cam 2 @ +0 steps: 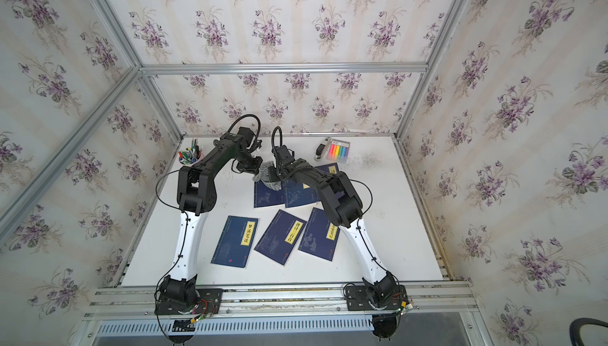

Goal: Wipe the cover of the book
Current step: Wipe the dirt from the cover of the book.

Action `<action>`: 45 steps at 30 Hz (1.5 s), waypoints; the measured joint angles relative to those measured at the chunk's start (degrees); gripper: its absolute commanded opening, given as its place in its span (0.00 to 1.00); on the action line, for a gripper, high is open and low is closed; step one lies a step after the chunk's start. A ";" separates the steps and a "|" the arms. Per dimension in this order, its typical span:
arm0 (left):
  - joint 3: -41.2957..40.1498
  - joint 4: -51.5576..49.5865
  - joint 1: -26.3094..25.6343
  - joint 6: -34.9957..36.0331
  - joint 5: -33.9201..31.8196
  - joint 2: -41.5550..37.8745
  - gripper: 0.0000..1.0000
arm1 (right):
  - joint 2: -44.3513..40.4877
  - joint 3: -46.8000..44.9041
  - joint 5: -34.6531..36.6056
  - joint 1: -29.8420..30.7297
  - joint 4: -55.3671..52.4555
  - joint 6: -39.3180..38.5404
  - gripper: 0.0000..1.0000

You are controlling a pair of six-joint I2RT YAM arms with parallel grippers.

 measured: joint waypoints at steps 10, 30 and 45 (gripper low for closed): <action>2.12 -1.90 0.00 -0.02 0.11 1.33 0.00 | -9.68 -17.46 3.45 0.70 7.30 0.13 0.00; 2.43 -2.32 0.00 -0.02 0.17 1.62 0.00 | -17.40 -28.37 11.26 6.99 9.09 2.75 0.00; 2.67 -2.56 0.11 -0.02 0.42 1.84 0.00 | -3.02 -5.35 2.10 1.05 2.56 1.86 0.00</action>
